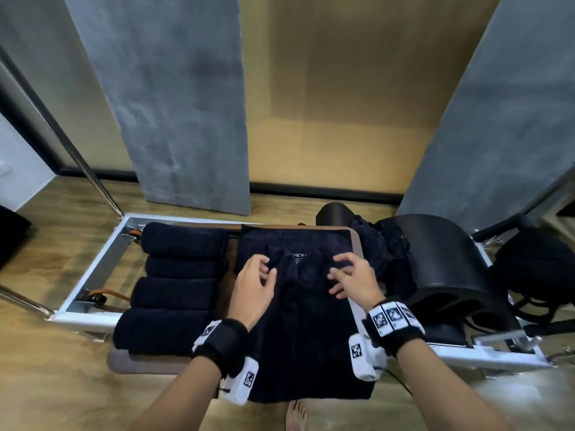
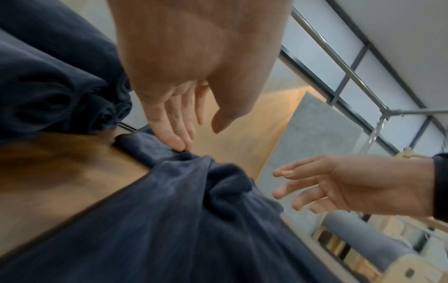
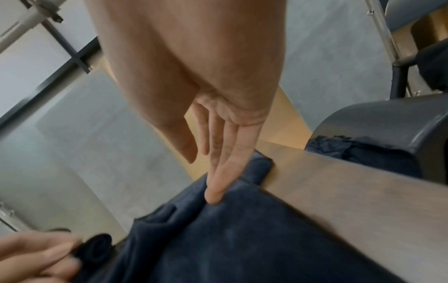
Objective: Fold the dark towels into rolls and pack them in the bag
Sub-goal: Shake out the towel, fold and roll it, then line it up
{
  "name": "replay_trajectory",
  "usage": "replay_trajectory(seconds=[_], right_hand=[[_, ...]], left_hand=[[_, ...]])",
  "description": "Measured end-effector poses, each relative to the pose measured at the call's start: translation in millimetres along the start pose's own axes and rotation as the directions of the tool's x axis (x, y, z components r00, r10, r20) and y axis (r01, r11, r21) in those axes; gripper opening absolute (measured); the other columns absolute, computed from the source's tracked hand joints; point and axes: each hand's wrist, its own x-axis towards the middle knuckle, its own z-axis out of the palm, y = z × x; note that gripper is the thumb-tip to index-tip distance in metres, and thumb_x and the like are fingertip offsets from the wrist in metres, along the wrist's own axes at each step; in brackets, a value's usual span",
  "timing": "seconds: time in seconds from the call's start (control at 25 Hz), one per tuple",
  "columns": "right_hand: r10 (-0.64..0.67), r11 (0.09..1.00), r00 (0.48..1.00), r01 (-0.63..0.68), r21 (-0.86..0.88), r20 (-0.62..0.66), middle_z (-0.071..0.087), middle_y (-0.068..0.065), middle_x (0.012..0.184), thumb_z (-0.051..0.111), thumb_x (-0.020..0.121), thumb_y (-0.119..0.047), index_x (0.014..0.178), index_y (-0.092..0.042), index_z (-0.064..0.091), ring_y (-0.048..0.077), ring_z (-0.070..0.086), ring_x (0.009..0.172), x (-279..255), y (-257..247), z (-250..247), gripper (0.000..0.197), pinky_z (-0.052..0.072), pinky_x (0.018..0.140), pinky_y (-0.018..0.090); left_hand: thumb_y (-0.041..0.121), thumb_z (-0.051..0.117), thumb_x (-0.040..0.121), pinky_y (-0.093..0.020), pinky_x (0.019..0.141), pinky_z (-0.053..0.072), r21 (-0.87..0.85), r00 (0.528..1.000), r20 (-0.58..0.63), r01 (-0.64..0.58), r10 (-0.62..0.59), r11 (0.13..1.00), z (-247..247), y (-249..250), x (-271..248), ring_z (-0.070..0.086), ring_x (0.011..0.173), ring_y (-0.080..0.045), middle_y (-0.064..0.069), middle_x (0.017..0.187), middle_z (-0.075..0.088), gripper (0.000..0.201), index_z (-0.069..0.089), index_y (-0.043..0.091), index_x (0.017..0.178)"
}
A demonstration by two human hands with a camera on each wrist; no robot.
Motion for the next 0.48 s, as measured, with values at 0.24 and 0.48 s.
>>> replay_trajectory(seconds=[0.24, 0.48], right_hand=[[0.225, 0.867, 0.974, -0.208, -0.453, -0.018, 0.067, 0.008, 0.05, 0.082, 0.087, -0.029, 0.094, -0.019, 0.051, 0.02, 0.05, 0.03, -50.7, 86.3, -15.7, 0.033, 0.037, 0.036, 0.024], [0.243, 0.969, 0.97, -0.243, 0.041, 0.001, 0.071, 0.028, 0.066, 0.062, 0.104, -0.013, 0.102, -0.006, 0.046, 0.031, 0.062, 0.04, -68.5, 74.7, -4.8, 0.018, 0.045, 0.035, 0.026]], left_hand=[[0.054, 0.075, 0.09, -0.036, 0.077, 0.053, 0.338, 0.948, 0.089, 0.261, -0.307, 0.904, -18.3, -65.5, -68.6, 0.067, 0.09, -0.025, 0.002, 0.087, 0.069, 0.033, 0.063, 0.023, 0.092], [0.021, 0.06, 0.107, -0.05, 0.05, 0.059, -0.132, 0.95, -0.021, 0.307, -0.312, 0.943, -23.0, -53.9, -75.1, 0.068, 0.048, -0.031, -0.017, 0.064, 0.069, 0.025, 0.056, 0.007, 0.087]])
